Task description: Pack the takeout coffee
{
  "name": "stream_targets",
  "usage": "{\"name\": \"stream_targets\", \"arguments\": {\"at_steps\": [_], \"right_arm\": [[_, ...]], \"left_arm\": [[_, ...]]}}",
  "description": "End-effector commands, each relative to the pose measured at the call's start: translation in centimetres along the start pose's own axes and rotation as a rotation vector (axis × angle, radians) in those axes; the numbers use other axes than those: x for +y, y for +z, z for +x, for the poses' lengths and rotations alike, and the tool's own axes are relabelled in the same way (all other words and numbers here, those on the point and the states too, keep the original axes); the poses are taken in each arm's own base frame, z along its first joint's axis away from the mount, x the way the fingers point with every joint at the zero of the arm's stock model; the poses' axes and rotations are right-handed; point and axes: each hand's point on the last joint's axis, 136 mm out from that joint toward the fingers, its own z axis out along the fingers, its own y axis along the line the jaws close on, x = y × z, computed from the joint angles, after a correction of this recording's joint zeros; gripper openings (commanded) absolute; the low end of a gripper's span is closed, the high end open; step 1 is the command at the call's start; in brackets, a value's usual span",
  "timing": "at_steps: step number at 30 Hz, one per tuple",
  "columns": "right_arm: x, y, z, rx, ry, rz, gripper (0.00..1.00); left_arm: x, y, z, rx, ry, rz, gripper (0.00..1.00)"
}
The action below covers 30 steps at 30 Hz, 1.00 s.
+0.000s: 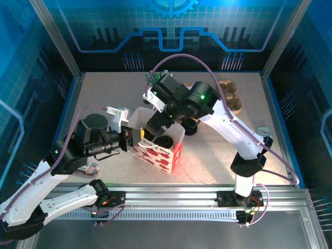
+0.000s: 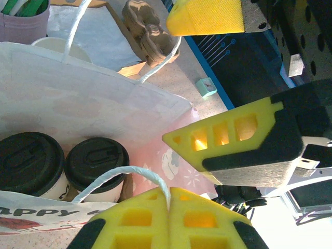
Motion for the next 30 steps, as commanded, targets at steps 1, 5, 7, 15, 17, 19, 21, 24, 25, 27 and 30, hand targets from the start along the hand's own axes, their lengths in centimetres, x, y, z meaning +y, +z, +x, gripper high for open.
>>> {"name": "stream_targets", "arguments": {"at_steps": [1,5,7,15,17,19,21,24,25,27,30], "right_arm": [[-0.4,-2.1,0.1,-0.035,0.002,0.006,1.0],[-0.8,-2.6,0.1,-0.051,0.011,0.02,1.0],[-1.1,-2.8,0.1,-0.062,0.022,0.025,1.0],[-2.5,-3.9,0.3,-0.1,0.063,0.052,1.0],[-2.8,-4.2,0.3,-0.111,0.071,0.058,1.0],[-3.1,-4.4,0.5,-0.116,0.082,0.064,1.0],[-3.4,-4.5,0.4,-0.124,0.091,0.072,1.0],[-3.8,-4.8,0.5,-0.135,0.104,0.077,1.0],[-4.0,-4.9,0.5,-0.14,0.109,0.081,1.0],[-4.3,-5.2,0.5,-0.154,0.119,0.089,1.0],[-4.7,-5.7,0.4,-0.174,0.132,0.097,1.0]], "left_arm": [[0.1,-0.2,0.0,-0.01,0.004,-0.002,0.0],[0.0,-0.3,-0.1,-0.014,0.004,-0.002,0.05],[0.0,-0.4,-0.1,-0.016,0.003,-0.001,0.09],[-0.2,-0.8,-0.7,-0.032,0.016,-0.007,0.24],[-0.2,-1.0,-0.8,-0.036,0.019,-0.01,0.26],[-0.2,-1.0,-0.9,-0.039,0.021,-0.013,0.3],[-0.3,-1.0,-1.0,-0.039,0.025,-0.014,0.34],[-0.3,-1.1,-1.2,-0.043,0.027,-0.014,0.4],[-0.4,-1.1,-1.2,-0.043,0.027,-0.015,0.42],[-0.4,-1.3,-1.4,-0.047,0.029,-0.015,0.44],[-0.6,-1.5,-1.7,-0.057,0.035,-0.017,0.45]]}}
